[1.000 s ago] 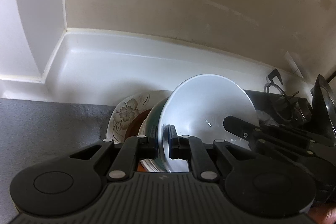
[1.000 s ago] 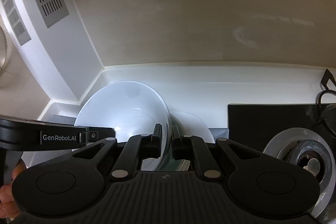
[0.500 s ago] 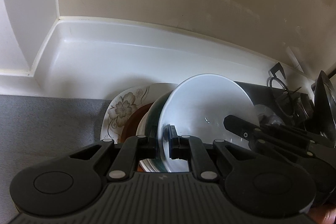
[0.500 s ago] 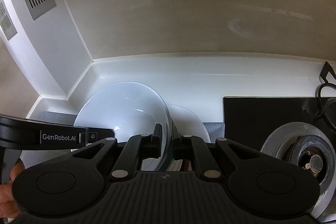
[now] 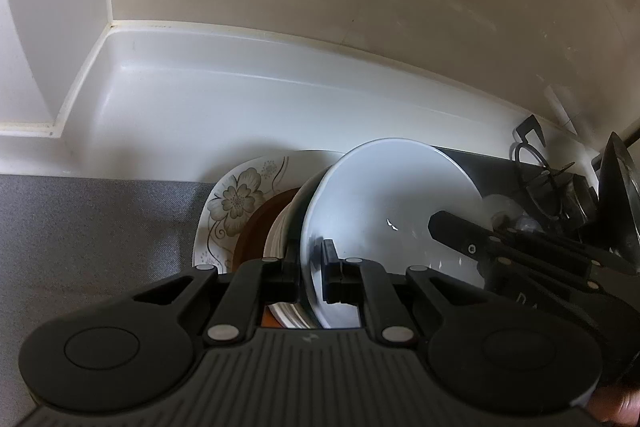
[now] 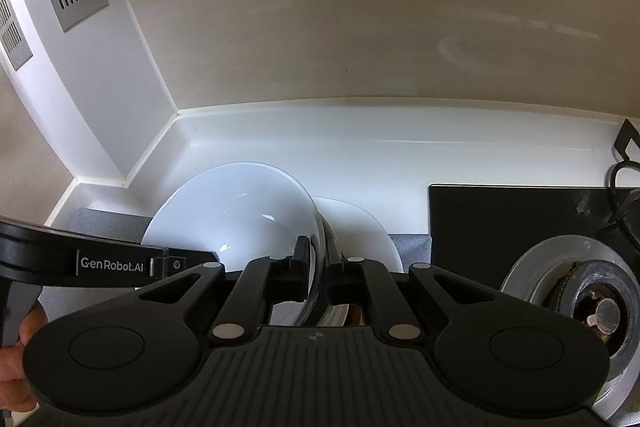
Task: Organize plates and bowls
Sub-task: 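Lower the white bowl onto the blue swirl bowl and open the right tool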
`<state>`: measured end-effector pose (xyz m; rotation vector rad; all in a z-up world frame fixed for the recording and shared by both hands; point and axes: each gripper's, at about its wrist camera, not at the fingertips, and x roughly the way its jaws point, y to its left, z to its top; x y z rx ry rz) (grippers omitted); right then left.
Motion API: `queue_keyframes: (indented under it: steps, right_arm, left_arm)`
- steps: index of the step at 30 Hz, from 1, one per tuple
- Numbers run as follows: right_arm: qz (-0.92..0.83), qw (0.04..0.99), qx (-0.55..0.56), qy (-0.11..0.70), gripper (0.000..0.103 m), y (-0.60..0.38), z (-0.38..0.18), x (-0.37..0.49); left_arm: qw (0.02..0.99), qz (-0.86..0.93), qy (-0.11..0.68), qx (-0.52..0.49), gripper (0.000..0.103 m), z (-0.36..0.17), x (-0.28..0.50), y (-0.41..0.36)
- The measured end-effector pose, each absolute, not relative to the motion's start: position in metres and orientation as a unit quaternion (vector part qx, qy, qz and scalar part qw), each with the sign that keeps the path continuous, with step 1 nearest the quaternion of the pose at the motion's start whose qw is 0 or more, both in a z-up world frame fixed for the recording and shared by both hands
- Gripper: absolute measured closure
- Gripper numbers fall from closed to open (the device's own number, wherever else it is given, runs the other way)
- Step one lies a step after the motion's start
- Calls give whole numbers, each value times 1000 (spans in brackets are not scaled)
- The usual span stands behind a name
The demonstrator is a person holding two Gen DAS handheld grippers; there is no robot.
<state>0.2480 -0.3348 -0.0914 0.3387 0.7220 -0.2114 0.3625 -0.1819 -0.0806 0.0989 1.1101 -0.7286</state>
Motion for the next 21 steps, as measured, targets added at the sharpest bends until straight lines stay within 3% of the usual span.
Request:
queue_keyframes:
  steps: [21]
  right_arm:
    - [-80, 907, 215, 352, 94, -351, -95, 246]
  left_arm:
    - [787, -340, 513, 41, 94, -76, 361, -179]
